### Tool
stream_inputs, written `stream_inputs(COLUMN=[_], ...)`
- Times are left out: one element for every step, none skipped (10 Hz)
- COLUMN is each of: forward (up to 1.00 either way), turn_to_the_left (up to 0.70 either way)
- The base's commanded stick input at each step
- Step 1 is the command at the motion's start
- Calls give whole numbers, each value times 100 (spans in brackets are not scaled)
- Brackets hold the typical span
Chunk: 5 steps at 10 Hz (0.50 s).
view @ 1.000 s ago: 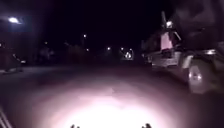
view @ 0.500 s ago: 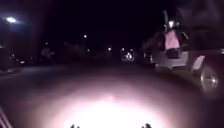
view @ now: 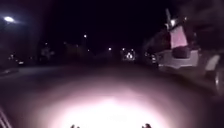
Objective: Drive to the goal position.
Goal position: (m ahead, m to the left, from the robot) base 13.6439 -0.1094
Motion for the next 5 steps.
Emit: stream_inputs(forward=[70,70,70,70,70], turn_to_the_left=[-30,-1,0,0,0])
